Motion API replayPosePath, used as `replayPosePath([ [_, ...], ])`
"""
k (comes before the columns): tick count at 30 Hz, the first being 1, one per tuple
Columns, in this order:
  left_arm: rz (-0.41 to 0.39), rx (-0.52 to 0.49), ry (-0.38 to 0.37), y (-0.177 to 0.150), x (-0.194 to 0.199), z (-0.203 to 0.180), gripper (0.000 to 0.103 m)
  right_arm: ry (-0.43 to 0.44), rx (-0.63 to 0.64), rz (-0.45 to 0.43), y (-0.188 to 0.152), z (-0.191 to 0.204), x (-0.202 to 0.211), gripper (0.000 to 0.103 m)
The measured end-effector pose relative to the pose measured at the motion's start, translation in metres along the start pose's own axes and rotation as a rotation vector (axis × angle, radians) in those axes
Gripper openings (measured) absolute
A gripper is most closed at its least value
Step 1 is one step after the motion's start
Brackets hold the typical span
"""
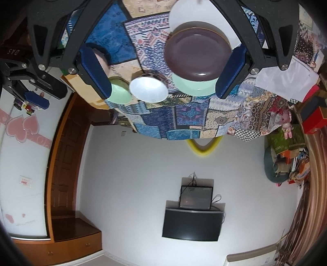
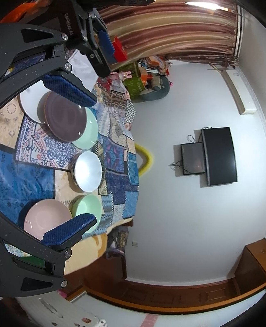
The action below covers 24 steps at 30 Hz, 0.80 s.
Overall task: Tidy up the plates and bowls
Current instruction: 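Move both grippers to the dark brown plate and grasp its rim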
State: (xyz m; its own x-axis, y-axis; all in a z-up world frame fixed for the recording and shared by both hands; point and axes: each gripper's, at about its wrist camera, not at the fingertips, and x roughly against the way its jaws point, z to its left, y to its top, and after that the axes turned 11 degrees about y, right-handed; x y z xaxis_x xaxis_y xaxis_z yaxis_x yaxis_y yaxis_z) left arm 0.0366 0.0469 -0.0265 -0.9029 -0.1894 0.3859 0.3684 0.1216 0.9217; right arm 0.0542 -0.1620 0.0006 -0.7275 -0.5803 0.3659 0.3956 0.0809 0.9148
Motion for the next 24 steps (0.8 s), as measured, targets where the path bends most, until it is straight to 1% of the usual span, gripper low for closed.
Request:
replayPosePath([
  [4, 0.024, -0.003, 0.022, -0.004, -0.019, 0.015, 0.103, 0.011, -0.006, 0.027, -0.003, 0.000, -0.018, 0.103],
  [9, 0.077, 0.011, 0.025, -0.010, -0.049, 0.037, 0.102, 0.026, -0.013, 0.067, -0.008, -0.001, -0.041, 0.103],
  [13, 0.113, 0.001, 0.033, -0.015, -0.069, 0.048, 0.089, 0.050, -0.023, 0.100, -0.014, 0.000, -0.063, 0.103],
  [15, 0.136, -0.016, 0.040, -0.019, -0.082, 0.052, 0.086, 0.055, -0.021, 0.117, -0.018, 0.002, -0.073, 0.103],
  [17, 0.158, -0.031, 0.043, -0.023, -0.093, 0.057, 0.079, 0.057, -0.016, 0.137, -0.020, 0.004, -0.083, 0.102],
  [18, 0.173, -0.038, 0.042, -0.026, -0.099, 0.059, 0.078, 0.058, -0.013, 0.149, -0.022, 0.005, -0.088, 0.101],
  [21, 0.245, -0.050, 0.008, -0.035, -0.121, 0.067, 0.069, 0.070, -0.020, 0.193, -0.028, 0.005, -0.105, 0.096],
  [23, 0.278, -0.054, 0.008, -0.041, -0.134, 0.073, 0.061, 0.078, -0.033, 0.226, -0.034, 0.004, -0.116, 0.093],
  [24, 0.287, -0.060, 0.014, -0.044, -0.138, 0.075, 0.060, 0.080, -0.037, 0.240, -0.035, 0.005, -0.121, 0.091],
])
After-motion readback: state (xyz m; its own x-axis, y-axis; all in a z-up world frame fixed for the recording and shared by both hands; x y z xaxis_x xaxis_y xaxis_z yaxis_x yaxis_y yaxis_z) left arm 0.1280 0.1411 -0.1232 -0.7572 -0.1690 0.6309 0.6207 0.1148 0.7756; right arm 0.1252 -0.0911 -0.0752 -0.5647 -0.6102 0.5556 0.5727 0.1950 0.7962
